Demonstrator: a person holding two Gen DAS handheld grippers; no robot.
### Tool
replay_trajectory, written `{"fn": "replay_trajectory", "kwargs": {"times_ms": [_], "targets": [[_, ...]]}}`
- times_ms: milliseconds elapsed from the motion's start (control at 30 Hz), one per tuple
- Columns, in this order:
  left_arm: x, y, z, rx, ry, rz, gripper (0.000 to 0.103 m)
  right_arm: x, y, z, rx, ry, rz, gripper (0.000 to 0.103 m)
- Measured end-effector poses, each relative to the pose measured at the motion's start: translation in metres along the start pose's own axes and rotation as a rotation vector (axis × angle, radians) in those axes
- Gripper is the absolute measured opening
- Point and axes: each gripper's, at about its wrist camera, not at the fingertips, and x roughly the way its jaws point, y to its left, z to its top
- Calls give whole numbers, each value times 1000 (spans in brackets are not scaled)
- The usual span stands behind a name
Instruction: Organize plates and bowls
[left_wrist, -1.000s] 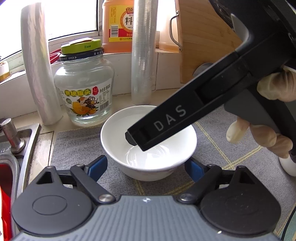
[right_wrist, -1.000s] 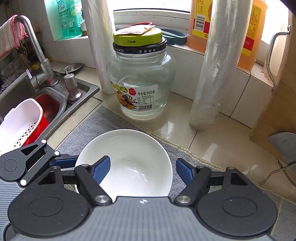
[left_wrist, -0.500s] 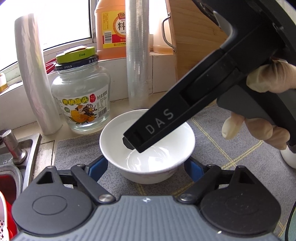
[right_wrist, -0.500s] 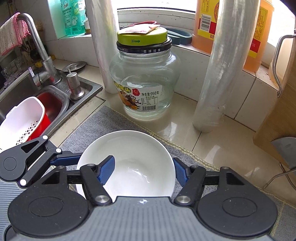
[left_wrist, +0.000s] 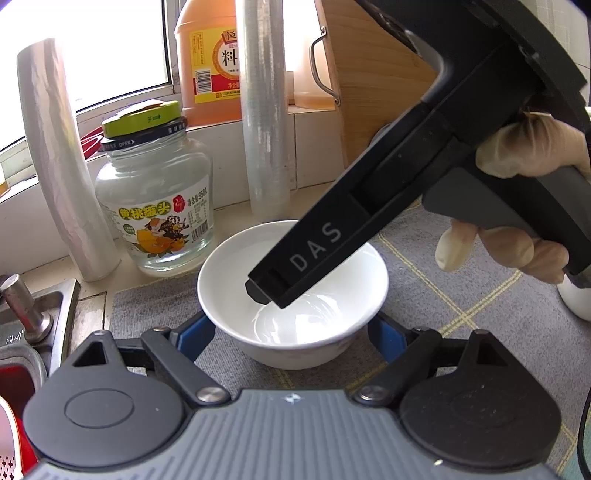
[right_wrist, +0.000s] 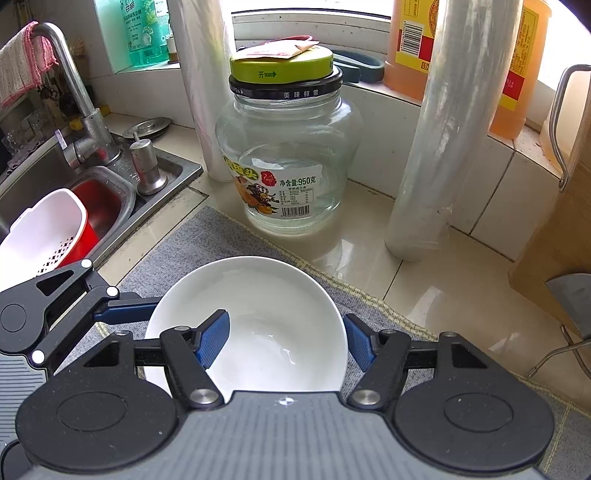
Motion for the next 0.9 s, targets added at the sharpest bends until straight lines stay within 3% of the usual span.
{"fn": "replay_trajectory", "kwargs": {"times_ms": [900], "targets": [[-14, -4, -2, 12, 39, -52, 89, -22, 6, -9, 34, 1, 18, 68]]}}
